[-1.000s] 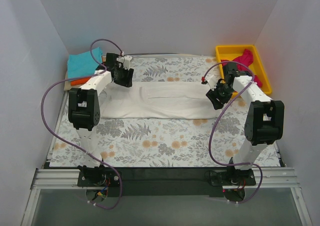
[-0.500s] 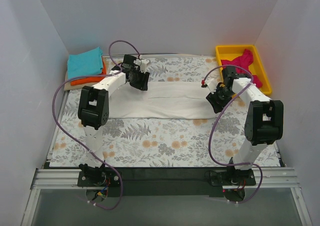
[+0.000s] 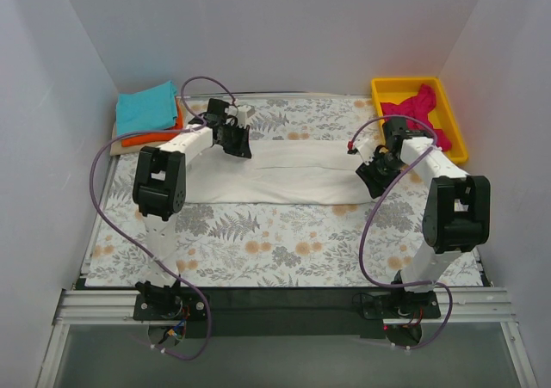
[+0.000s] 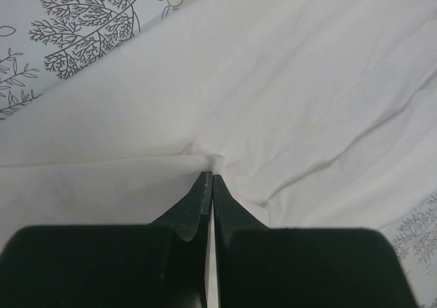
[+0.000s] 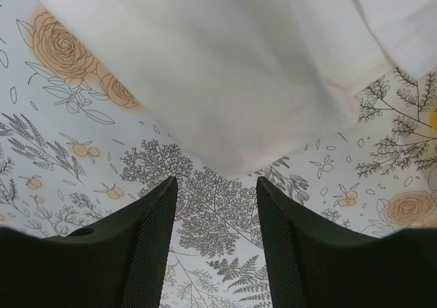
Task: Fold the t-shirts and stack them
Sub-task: Fold the tshirt
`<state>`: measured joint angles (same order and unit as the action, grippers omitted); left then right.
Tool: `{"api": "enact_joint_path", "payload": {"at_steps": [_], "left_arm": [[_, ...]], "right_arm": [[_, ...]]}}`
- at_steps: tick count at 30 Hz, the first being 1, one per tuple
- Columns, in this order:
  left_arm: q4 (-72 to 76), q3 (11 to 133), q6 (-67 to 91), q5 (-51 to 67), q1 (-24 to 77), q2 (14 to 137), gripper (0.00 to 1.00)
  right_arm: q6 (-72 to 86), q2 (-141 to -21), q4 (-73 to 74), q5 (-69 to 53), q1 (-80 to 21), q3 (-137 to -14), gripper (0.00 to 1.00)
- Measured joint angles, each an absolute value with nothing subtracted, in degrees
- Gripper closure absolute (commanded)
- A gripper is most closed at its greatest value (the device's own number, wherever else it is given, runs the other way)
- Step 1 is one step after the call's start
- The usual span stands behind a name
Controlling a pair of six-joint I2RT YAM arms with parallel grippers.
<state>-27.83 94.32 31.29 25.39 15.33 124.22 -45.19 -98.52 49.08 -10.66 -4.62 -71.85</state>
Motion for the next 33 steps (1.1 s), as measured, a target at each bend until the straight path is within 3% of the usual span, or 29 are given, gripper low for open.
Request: {"api": "enact_joint_path", "payload": {"at_steps": [3,9,16,24,33], "left_arm": [[-26.46,93.03,32.99,29.43,13.54,123.68,0.97],[-24.84,93.01,35.27,28.29,11.46,123.68,0.55],[-24.49,86.13,36.14,19.81,11.31,117.58,0.53],[-24.97,74.81,38.15,13.65,10.61,100.18,0.59],[-27.22,65.43,41.34,10.7,8.86,99.35,0.59]], "right_arm": [[-45.21,-97.95,49.21,-10.66,-4.62,-71.35,0.5],[-45.19,-97.93,49.15,-10.63,-4.62,-71.35,0.5],[-44.71,-98.48,49.15,-10.68,-4.62,-72.18,0.56],[-42.0,-106.96,44.51,-9.87,-6.07,-74.28,0.78],[-45.17,-99.88,36.4,-3.73,-7.79,-61.76,0.79]]}}
